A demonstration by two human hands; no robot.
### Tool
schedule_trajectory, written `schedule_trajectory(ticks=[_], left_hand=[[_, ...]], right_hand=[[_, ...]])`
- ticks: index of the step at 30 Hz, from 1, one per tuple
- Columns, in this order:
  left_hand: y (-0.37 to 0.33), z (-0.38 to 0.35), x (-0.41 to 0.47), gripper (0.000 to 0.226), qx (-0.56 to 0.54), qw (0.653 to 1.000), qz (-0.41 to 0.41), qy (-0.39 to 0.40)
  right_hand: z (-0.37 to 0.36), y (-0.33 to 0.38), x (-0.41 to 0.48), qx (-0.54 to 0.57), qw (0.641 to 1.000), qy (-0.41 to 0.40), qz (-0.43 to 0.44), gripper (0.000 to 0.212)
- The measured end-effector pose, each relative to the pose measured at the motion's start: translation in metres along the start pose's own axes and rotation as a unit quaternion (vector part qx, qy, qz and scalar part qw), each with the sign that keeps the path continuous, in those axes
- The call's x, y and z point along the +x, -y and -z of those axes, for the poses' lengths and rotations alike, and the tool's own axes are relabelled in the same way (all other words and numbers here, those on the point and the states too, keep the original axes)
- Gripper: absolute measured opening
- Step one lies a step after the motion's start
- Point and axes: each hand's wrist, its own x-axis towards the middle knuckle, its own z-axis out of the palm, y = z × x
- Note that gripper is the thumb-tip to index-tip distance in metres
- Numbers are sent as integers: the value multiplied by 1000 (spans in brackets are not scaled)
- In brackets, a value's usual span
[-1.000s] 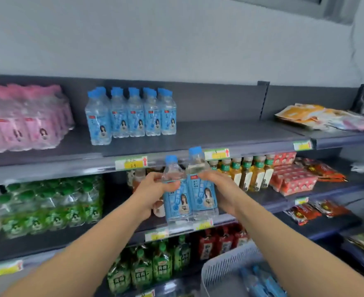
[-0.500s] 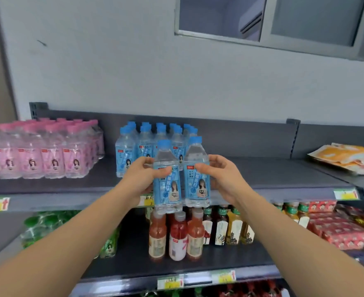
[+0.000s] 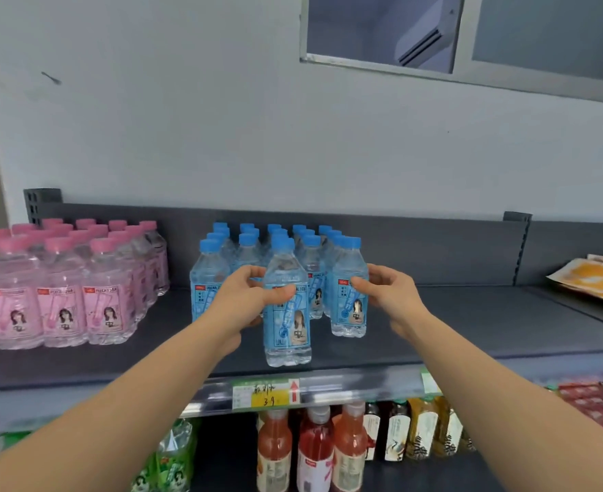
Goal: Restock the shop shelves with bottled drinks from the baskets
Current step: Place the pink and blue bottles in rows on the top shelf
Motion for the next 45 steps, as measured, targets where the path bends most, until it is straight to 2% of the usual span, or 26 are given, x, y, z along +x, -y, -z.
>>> schedule_trajectory(ticks=[3,8,17,26,33,38,41,45], left_hand=[[3,2,10,43,5,1000,4,3],[7,4,23,42,14,1000,3,4],[11,-7,36,50,7,1000,-16,-4],[21,-41,60,66,11,998,-54,-38],[34,-62,76,70,57,993,-78,-63],[38,-62,75,74,162,978,-105,-72],[42,-57,75,79,171,981,-75,-47],[52,-55,72,66,190,981,-17,-39]], right_hand=[[-1,-8,12,5,1000,-8,-5,50],[1,-17,22,-1,1000,-1,-7,37],[10,-17,22,18,998,51,-18,38],[13,-19,11,-9,998,58,-20,44],[15,-20,8,-34,998,55,-18,44],[10,-24,8,-32,998,49,-19,45],[11,-26,8,-46,998,45,-17,44],[8,-29,8,-55,998,28,-23,39]])
